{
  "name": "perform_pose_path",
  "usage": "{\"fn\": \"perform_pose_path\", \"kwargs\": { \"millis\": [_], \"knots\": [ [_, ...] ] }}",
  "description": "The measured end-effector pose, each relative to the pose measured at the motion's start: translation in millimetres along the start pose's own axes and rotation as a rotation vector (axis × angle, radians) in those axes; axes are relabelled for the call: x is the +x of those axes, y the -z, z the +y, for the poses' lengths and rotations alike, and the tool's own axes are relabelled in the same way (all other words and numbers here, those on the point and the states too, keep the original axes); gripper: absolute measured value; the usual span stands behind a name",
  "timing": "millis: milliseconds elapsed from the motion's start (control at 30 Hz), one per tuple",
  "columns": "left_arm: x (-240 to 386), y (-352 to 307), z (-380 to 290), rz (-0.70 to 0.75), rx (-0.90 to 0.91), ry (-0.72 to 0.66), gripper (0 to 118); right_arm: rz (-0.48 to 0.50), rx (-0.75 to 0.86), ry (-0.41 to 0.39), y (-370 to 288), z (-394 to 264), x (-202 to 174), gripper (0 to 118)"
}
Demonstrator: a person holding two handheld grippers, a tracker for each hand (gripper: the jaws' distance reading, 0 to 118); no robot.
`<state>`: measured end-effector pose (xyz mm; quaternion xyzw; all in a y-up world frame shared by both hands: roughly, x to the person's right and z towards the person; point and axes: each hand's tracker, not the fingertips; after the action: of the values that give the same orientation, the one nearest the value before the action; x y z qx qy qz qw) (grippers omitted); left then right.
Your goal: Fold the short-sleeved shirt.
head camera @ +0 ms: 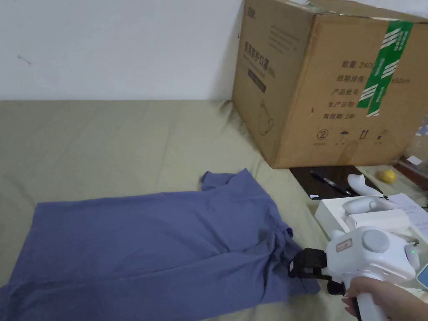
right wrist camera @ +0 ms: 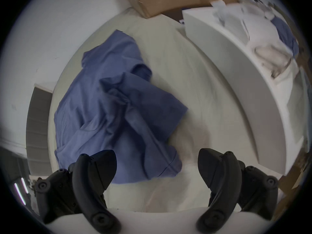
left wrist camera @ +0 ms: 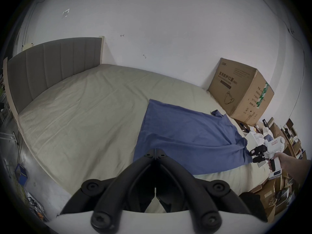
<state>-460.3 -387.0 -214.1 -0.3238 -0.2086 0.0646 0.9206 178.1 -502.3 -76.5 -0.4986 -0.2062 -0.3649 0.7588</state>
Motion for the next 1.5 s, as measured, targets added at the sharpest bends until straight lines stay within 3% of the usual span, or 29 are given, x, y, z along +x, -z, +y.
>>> {"fn": "perform_pose_path", "kwargs": {
  "millis": [100, 167, 233, 433, 533, 600, 633, 667, 733, 767, 933, 1000, 1033, 1100, 1133, 1233, 1267, 1333, 1500],
  "knots": [
    [1, 12, -2, 0.016, -0.037, 0.009, 0, 0.016, 0.008, -0.012, 3, 0, 1, 62],
    [1, 19, -6, 0.021, -0.060, 0.012, 0, 0.003, 0.029, -0.088, 2, -1, -2, 8],
    [2, 26, -8, 0.028, -0.083, 0.007, 0, 0.070, 0.040, -0.112, -5, -2, -9, 5],
    [-6, 42, -4, 0.039, -0.160, -0.045, 0, 0.034, 0.101, -0.230, -27, -9, -23, 5],
    [-14, 70, 3, 0.084, -0.338, -0.015, 0, 0.061, 0.111, -0.245, -40, -12, -24, 5],
    [-22, 84, 4, 0.018, -0.384, -0.025, 0, 0.063, 0.111, -0.275, -42, -17, -25, 5],
    [-25, 91, 6, 0.011, -0.401, -0.014, 10, 0.058, 0.112, -0.291, -44, -21, -30, 5],
    [-33, 100, 5, 0.006, -0.418, -0.010, 33, 0.048, 0.115, -0.307, -44, -24, -32, 5],
    [-35, 116, 3, 0.058, -0.437, 0.023, 104, 0.037, 0.114, -0.320, -40, -29, -35, 5],
    [-35, 123, 2, 0.094, -0.450, 0.048, 118, 0.038, 0.106, -0.324, -39, -28, -38, 5],
    [-30, 157, -7, 0.265, -0.496, 0.225, 116, 0.041, 0.082, -0.339, -33, -31, -49, 5],
    [-29, 171, -10, 0.289, -0.539, 0.236, 113, 0.040, 0.075, -0.345, -32, -34, -52, 5],
    [-28, 175, -10, 0.238, -0.572, 0.218, 101, 0.039, 0.071, -0.348, -31, -32, -53, 5],
    [-20, 174, -9, 0.174, -0.551, 0.212, 90, 0.035, 0.070, -0.352, -30, -34, -54, 5],
    [-11, 172, -8, 0.196, -0.529, 0.266, 71, 0.035, 0.069, -0.353, -29, -35, -55, 5],
    [3, 162, -8, 0.114, -0.510, 0.350, 26, 0.036, 0.069, -0.352, -26, -35, -55, 5],
    [6, 161, -8, 0.100, -0.513, 0.358, 18, 0.036, 0.069, -0.351, -26, -36, -55, 5],
    [3, 159, -6, 0.112, -0.512, 0.350, 8, 0.039, 0.068, -0.348, -25, -36, -53, 5],
    [-18, 143, 13, 0.073, -0.461, 0.190, 5, 0.024, 0.100, -0.367, -37, -34, -53, 5]
  ]
}}
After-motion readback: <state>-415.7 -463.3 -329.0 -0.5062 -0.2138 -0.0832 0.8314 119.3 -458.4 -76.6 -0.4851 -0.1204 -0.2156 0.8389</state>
